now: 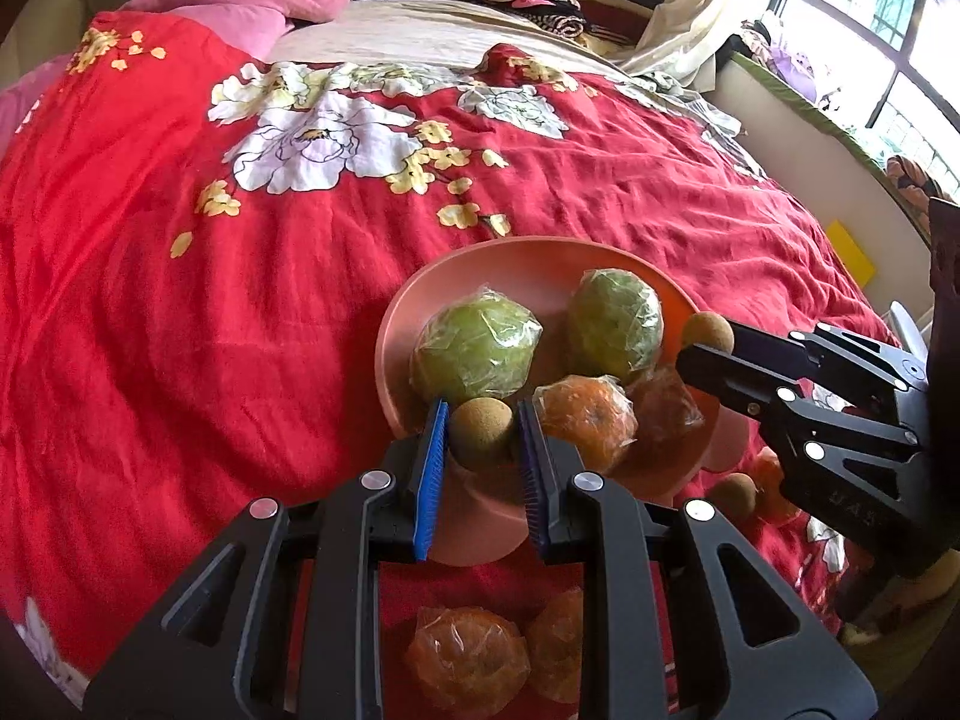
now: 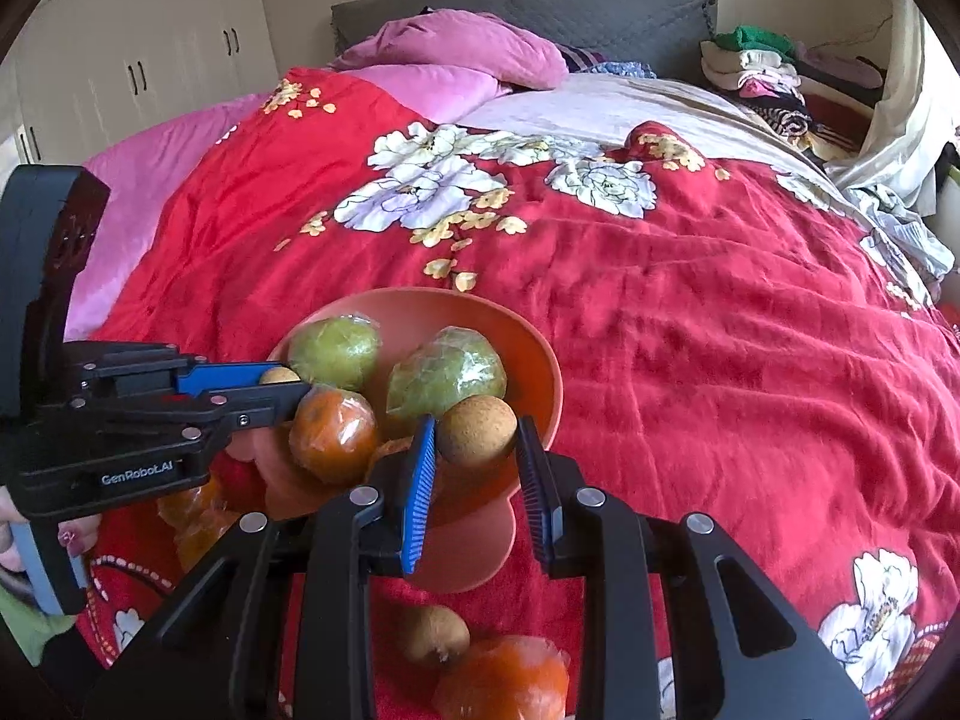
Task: Organize fruits
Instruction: 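Carry the brown fruit with the left tool while the right tool carries its brown fruit over the bowl, then open the right tool dropping its brown fruit while the left tool releases its brown fruit into the bowl, then withdraw both open tools from the bowl toward the wrapped oranges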
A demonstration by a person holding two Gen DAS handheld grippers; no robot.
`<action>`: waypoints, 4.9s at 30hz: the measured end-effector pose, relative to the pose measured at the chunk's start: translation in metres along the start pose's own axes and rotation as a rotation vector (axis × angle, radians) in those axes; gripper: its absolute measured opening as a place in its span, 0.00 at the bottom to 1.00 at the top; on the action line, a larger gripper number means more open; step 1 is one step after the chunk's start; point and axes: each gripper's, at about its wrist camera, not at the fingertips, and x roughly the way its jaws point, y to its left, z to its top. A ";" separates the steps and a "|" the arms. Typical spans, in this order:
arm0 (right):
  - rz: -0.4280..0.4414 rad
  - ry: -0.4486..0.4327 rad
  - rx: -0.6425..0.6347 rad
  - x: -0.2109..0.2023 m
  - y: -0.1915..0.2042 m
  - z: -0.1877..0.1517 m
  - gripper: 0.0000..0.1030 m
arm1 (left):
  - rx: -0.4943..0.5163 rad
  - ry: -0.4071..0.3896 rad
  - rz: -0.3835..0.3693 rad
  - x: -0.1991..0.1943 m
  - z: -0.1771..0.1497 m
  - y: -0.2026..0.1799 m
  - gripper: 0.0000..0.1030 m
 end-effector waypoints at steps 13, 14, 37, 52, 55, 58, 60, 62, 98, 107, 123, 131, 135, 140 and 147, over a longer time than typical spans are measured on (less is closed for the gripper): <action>0.008 0.000 0.011 0.004 -0.001 0.002 0.28 | -0.001 0.003 -0.003 0.001 0.001 0.000 0.15; 0.008 -0.001 0.012 0.004 -0.001 0.001 0.28 | 0.000 0.001 -0.001 0.001 0.000 0.000 0.15; -0.022 -0.043 0.022 -0.024 -0.003 -0.014 0.65 | 0.002 0.002 0.000 0.001 0.000 -0.001 0.15; -0.017 -0.049 0.041 -0.030 -0.004 -0.018 0.73 | 0.002 -0.002 0.000 -0.004 -0.002 -0.004 0.21; -0.020 -0.053 0.040 -0.032 -0.003 -0.018 0.76 | 0.001 -0.008 0.001 -0.009 -0.003 -0.005 0.26; -0.021 -0.058 0.044 -0.034 -0.003 -0.019 0.76 | 0.000 -0.013 0.005 -0.013 -0.004 -0.006 0.34; -0.028 -0.067 0.049 -0.037 -0.005 -0.019 0.78 | -0.009 -0.015 0.001 -0.016 -0.005 -0.004 0.39; -0.034 -0.074 0.054 -0.039 -0.007 -0.019 0.78 | -0.020 -0.018 -0.003 -0.018 -0.006 -0.003 0.43; -0.087 -0.134 0.097 -0.080 -0.014 -0.031 0.96 | -0.046 -0.119 0.088 -0.070 -0.022 0.002 0.91; -0.092 -0.119 0.088 -0.087 -0.011 -0.041 0.96 | -0.049 -0.106 0.113 -0.079 -0.036 0.013 0.91; -0.083 -0.045 0.048 -0.078 0.001 -0.066 0.96 | -0.022 -0.039 0.140 -0.075 -0.065 0.018 0.91; -0.077 -0.026 0.040 -0.076 0.005 -0.073 0.96 | 0.010 -0.006 0.147 -0.071 -0.075 0.013 0.91; -0.080 -0.011 0.034 -0.075 0.006 -0.077 0.96 | 0.025 0.009 0.153 -0.067 -0.079 0.010 0.91; -0.088 0.004 0.029 -0.073 0.006 -0.083 0.96 | 0.045 0.018 0.166 -0.064 -0.084 0.007 0.89; -0.096 0.012 0.030 -0.073 0.004 -0.087 0.96 | 0.063 0.027 0.158 -0.061 -0.089 0.003 0.81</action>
